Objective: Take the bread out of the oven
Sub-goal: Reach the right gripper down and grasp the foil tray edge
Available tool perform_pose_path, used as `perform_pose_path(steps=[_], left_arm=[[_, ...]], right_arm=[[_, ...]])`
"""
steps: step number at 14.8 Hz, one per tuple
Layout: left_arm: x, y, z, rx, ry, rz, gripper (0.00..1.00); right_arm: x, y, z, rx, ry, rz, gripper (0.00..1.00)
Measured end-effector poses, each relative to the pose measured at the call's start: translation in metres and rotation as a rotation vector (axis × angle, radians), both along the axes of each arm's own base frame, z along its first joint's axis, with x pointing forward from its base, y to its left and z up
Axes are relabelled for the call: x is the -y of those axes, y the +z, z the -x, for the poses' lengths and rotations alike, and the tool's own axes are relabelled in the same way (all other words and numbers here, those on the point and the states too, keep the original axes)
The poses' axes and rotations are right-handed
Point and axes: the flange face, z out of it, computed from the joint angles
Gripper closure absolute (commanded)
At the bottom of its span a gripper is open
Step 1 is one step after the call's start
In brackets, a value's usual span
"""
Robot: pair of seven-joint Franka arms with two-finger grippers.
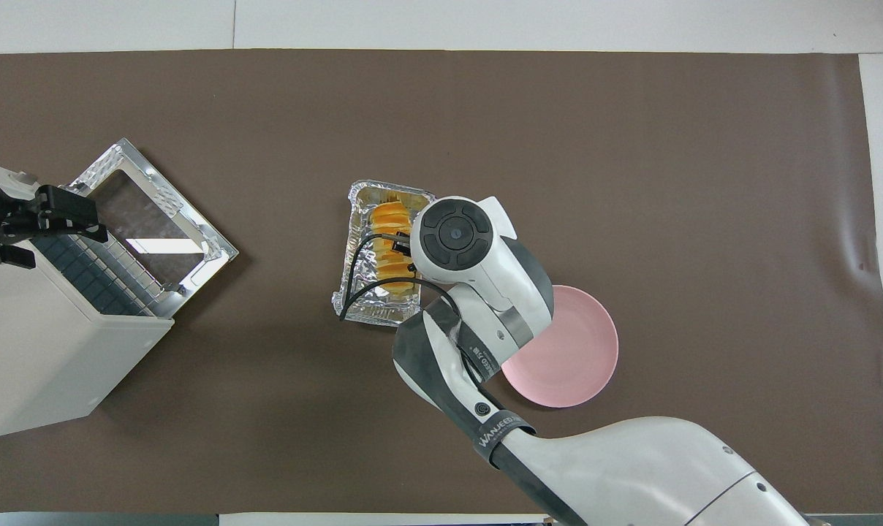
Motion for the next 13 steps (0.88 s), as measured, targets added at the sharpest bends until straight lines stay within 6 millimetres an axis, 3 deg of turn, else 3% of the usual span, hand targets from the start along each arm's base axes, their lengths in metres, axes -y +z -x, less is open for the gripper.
perform_pose_path(steps=[4, 5, 6, 7, 8, 13], left_arm=[[0.009, 0.001, 0.0, 0.002, -0.02, 0.0, 0.0], [0.01, 0.003, 0.001, 0.0, -0.035, -0.005, 0.0], [0.011, 0.007, 0.004, -0.008, -0.063, -0.016, 0.0], [0.01, 0.014, 0.006, -0.008, -0.091, -0.022, 0.0], [0.01, 0.021, 0.008, 0.0, -0.107, -0.024, 0.0], [0.014, 0.024, 0.011, 0.009, -0.141, -0.023, 0.0]], right_arm=[[0.001, -0.014, -0.011, 0.001, -0.011, 0.002, 0.0], [0.0, -0.016, -0.012, 0.0, -0.01, 0.002, 0.14], [-0.001, -0.017, -0.013, 0.001, -0.009, 0.003, 0.4], [-0.001, -0.018, -0.014, 0.004, -0.005, 0.007, 0.74], [-0.001, -0.018, -0.014, 0.006, -0.002, 0.01, 0.98], [-0.009, -0.015, -0.012, 0.03, 0.01, -0.005, 1.0]])
